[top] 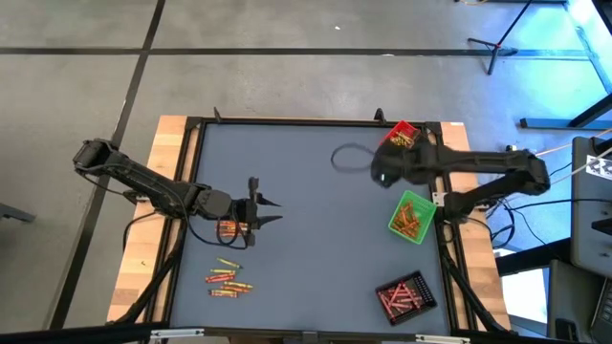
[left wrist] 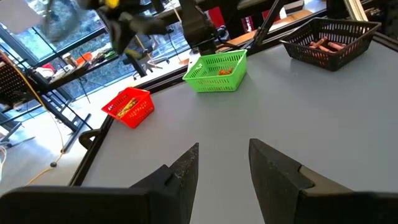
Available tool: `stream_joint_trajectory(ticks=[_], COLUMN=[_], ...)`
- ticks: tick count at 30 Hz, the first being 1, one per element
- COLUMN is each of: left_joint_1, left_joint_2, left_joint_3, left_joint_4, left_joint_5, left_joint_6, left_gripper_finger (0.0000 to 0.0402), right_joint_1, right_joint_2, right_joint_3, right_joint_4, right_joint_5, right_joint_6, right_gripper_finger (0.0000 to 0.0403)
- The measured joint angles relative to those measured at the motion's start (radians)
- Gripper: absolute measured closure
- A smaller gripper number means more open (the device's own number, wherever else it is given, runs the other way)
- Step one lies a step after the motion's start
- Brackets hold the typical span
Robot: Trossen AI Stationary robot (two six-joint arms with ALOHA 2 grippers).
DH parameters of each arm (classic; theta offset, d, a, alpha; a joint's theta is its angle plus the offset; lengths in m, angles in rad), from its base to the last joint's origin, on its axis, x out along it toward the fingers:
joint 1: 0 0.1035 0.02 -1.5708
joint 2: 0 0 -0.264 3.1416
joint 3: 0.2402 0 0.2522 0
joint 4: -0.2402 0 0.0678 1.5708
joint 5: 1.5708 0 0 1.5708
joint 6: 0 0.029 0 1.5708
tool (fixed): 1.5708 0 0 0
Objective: Sort crayons
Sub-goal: Put the green crayon into the red bin
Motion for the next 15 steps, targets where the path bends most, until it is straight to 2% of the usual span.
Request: stream_joint_trajectory(ticks=[6, 10, 15], left_joint_1=[0.0, 0.0, 0.0], left_joint_2=[0.0, 0.0, 0.0], left_joint_3=[0.0, 0.0, 0.0], left_joint_4=[-0.002, -0.002, -0.003], left_joint_5=[0.0, 0.0, 0.0], left_joint_6=[0.0, 0.0, 0.0], left_gripper_finger=[0.0277, 0.0277, 0.0277], right_joint_1=[-0.286, -0.443, -0.584], right_joint_2=[-0.045, -0.037, -0.007], right_joint_3=[-0.139, -0.241, -0.347], right_joint_4=[0.274, 0.481, 0.704], right_joint_5=[-0.029, -0.111, -0.232], right_joint_6=[-0.229, -0.373, -0.464], right_gripper_finger=[0.0382, 0.0382, 0.0382])
